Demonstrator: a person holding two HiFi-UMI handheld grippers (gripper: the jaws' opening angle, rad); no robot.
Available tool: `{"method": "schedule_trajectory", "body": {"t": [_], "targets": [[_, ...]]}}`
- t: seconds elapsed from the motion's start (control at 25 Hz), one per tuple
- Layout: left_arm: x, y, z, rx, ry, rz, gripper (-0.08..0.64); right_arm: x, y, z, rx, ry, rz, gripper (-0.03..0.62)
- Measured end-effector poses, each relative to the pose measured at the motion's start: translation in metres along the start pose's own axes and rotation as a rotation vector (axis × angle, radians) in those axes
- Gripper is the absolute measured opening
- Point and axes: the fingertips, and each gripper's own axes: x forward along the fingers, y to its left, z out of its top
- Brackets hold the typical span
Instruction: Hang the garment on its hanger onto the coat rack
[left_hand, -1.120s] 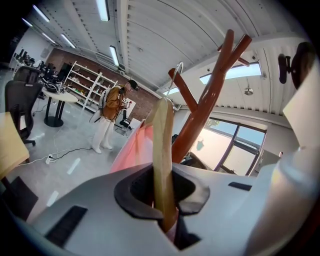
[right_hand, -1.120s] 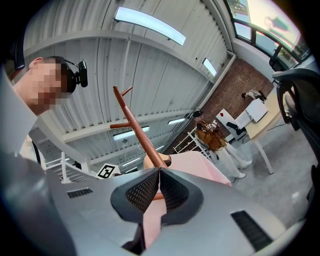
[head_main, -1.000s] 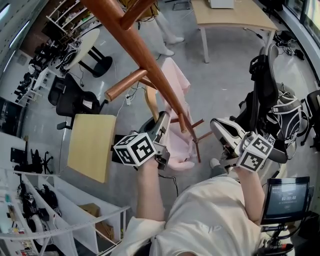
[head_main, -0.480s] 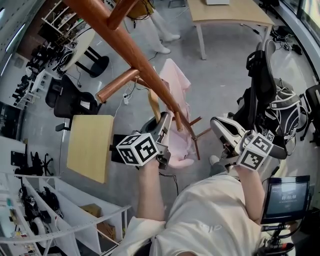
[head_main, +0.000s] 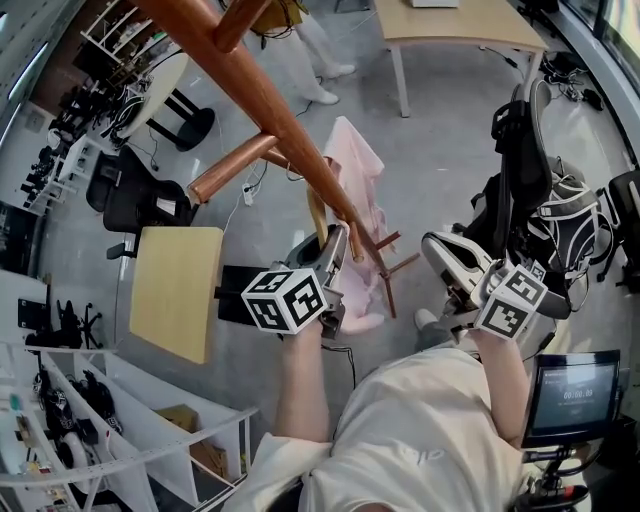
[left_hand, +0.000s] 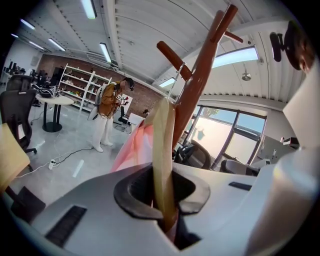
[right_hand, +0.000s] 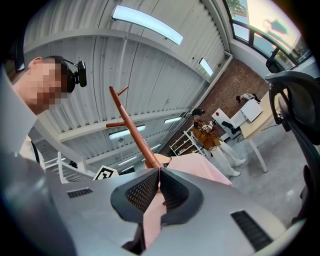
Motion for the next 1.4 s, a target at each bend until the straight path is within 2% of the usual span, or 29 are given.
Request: {"method": "schedule_trajectory", "body": {"t": [0.28,0.52,0.68,0.84,1.12,1.4], "targets": [[-0.002,0.001,-0.005,0.039,0.007,0.022,0.029,0.004,0.002,-0.004,0.003,0.018,0.005,0.012],[-0.006,0.002,-0.005,0.014,-0.013,0.022,0.038,0.009,0.006,-0.006,0.004,0.029,0.022,0.012],[-0.01,-0.004,0.0,-0.013,-0.041,-0.019,0.091,0.009,0.008,-0.008,0.005,0.032,0.03,0.012],[-0.016,-0.006,0.004,0.006,-0.061,-0.028,0.148,0.011,0.011,-0.009,0.003,0.035,0.042,0.012],[-0.03,-0.003,0.017,0.037,-0.109,0.005,0.152,0.016,0.018,-0.007,-0.004,0.036,0.066,0.012],[-0.05,-0.01,0.038,0.064,-0.202,0.029,0.152,0.02,0.025,-0.007,-0.003,0.041,0.1,0.012]]}}
